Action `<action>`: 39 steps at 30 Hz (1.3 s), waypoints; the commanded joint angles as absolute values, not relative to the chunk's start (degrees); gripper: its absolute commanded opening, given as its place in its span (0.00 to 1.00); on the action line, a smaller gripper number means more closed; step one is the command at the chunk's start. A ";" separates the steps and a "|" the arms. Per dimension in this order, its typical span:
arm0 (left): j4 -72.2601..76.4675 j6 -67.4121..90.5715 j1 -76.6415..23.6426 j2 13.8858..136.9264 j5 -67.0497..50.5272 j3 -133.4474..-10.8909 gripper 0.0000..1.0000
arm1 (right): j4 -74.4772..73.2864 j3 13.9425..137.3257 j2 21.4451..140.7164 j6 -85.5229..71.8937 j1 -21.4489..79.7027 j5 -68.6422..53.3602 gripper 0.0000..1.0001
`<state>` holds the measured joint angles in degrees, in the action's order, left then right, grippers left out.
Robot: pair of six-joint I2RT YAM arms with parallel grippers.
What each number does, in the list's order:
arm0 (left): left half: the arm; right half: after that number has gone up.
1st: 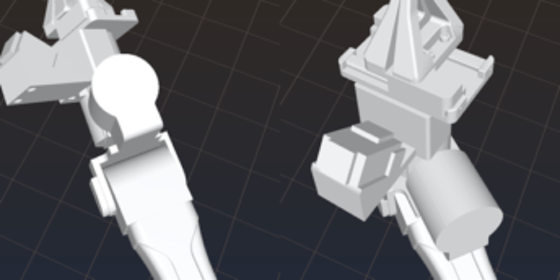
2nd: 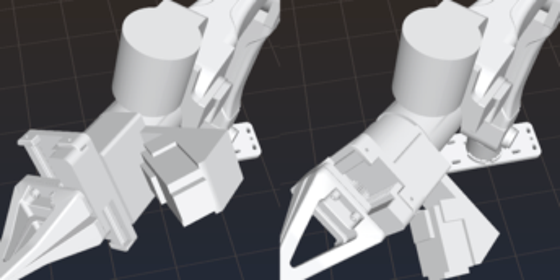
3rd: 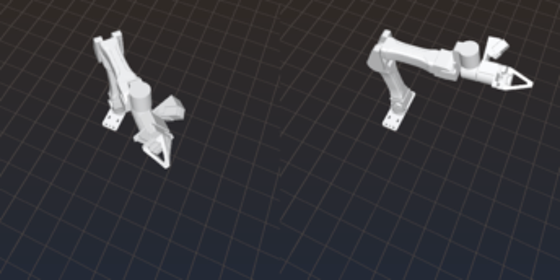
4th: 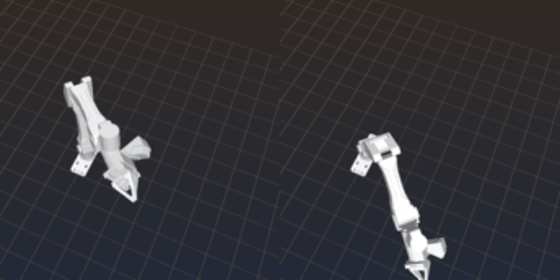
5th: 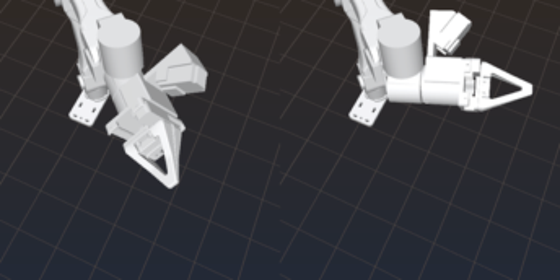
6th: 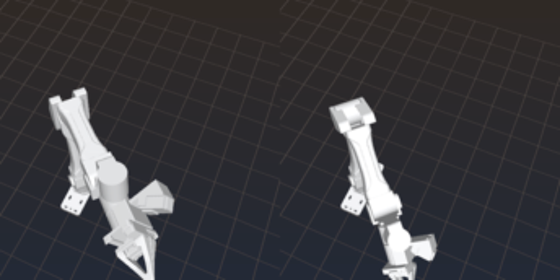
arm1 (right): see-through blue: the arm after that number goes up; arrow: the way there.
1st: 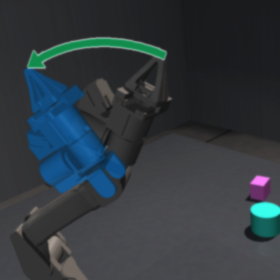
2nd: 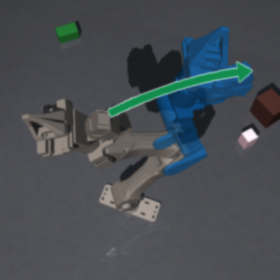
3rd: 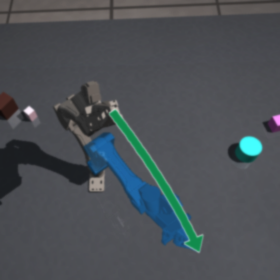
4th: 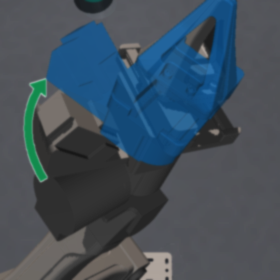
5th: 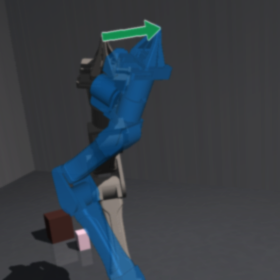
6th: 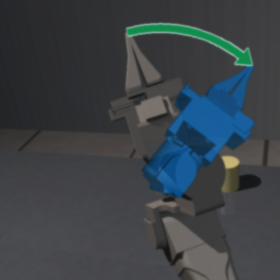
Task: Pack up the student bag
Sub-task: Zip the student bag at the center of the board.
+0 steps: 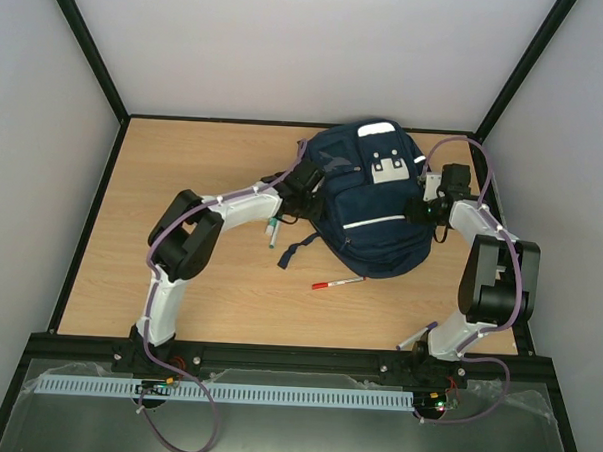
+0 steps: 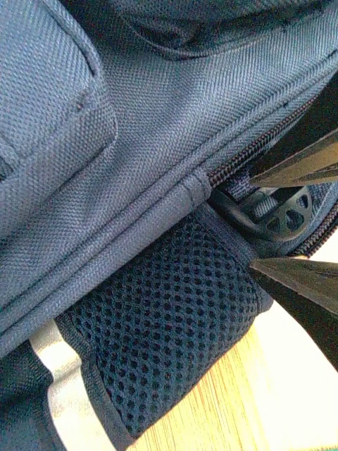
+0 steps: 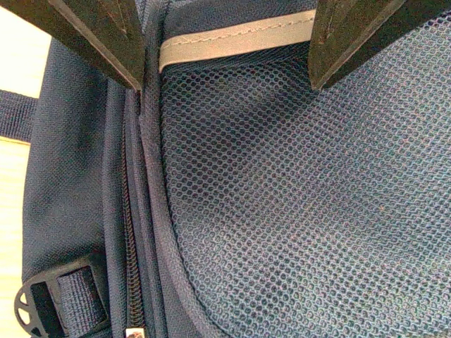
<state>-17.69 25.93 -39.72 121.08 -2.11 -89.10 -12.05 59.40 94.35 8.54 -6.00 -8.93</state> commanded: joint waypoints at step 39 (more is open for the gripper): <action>-13.49 36.23 -40.00 121.59 -2.85 -82.10 0.25 | -17.14 57.58 97.46 9.32 -6.15 -13.33 0.63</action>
